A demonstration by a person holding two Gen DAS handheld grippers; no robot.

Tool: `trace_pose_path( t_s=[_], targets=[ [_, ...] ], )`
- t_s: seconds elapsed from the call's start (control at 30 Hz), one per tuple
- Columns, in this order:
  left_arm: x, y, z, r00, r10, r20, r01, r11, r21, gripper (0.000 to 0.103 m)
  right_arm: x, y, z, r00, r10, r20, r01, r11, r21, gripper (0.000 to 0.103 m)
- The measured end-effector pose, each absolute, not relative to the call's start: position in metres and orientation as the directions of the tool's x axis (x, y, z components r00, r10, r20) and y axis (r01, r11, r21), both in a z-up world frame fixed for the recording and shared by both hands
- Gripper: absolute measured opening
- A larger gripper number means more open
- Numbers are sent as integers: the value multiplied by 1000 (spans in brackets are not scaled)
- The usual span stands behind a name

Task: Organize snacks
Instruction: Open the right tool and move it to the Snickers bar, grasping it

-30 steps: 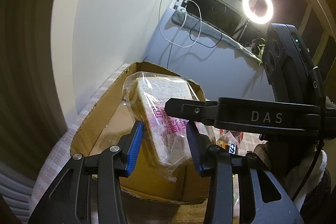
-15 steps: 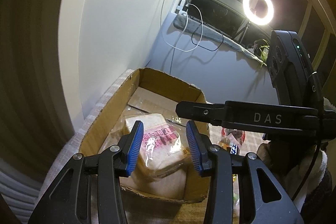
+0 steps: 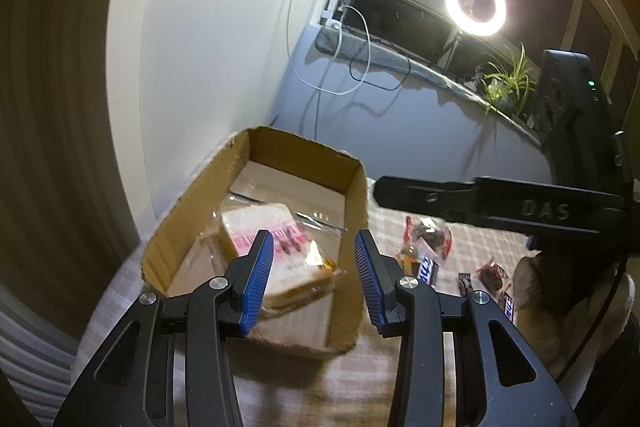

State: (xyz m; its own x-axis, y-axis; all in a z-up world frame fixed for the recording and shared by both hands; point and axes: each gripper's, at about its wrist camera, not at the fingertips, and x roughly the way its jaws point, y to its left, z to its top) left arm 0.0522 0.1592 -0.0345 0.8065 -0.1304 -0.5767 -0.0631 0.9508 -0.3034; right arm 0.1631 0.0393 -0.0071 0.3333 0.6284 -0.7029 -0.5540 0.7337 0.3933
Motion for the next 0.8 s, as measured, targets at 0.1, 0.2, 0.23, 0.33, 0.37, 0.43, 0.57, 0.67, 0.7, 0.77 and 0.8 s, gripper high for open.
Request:
trace_pose_path(
  t_s=[0.1,0.2,0.23,0.33,0.37,0.43,0.57,0.67,0.7,0.77,0.8],
  targets=[
    [46,150,-35,799,-143,-584,-49,952,-302,40,154,19,-2,360,619,-698,-555,744,373,55],
    [41,137,-37,786,-159,-597,-37,953,-302,40,146,-7,1,385,607,-695,-545,758,359,55],
    [40,135,-38,784,-163,-599,-35,952,-304,40,143,-14,1,394,602,-694,-540,763,356,55],
    [37,121,-42,768,-188,-612,-12,951,-307,43,135,-42,1,423,580,-696,-516,786,342,55],
    [36,115,-44,761,-193,-619,-4,953,-303,43,132,-52,0,436,567,-699,-508,796,330,55],
    [34,101,-49,744,-211,-634,17,955,-298,43,127,-70,-1,458,546,-701,-489,814,314,62],
    [31,75,-63,706,-240,-666,58,957,-283,47,114,-114,-7,508,494,-705,-429,855,289,76],
    [31,60,-75,672,-264,-692,75,954,-291,49,105,-145,-16,544,423,-725,-371,896,245,76],
    [31,55,-79,663,-272,-698,77,952,-297,49,103,-155,-19,548,405,-731,-355,905,235,76],
    [29,48,-87,645,-281,-711,80,950,-302,49,98,-176,-30,552,361,-751,-321,924,209,76],
    [29,43,-92,633,-285,-720,84,950,-302,49,97,-183,-36,553,336,-762,-305,933,190,76]
  ],
)
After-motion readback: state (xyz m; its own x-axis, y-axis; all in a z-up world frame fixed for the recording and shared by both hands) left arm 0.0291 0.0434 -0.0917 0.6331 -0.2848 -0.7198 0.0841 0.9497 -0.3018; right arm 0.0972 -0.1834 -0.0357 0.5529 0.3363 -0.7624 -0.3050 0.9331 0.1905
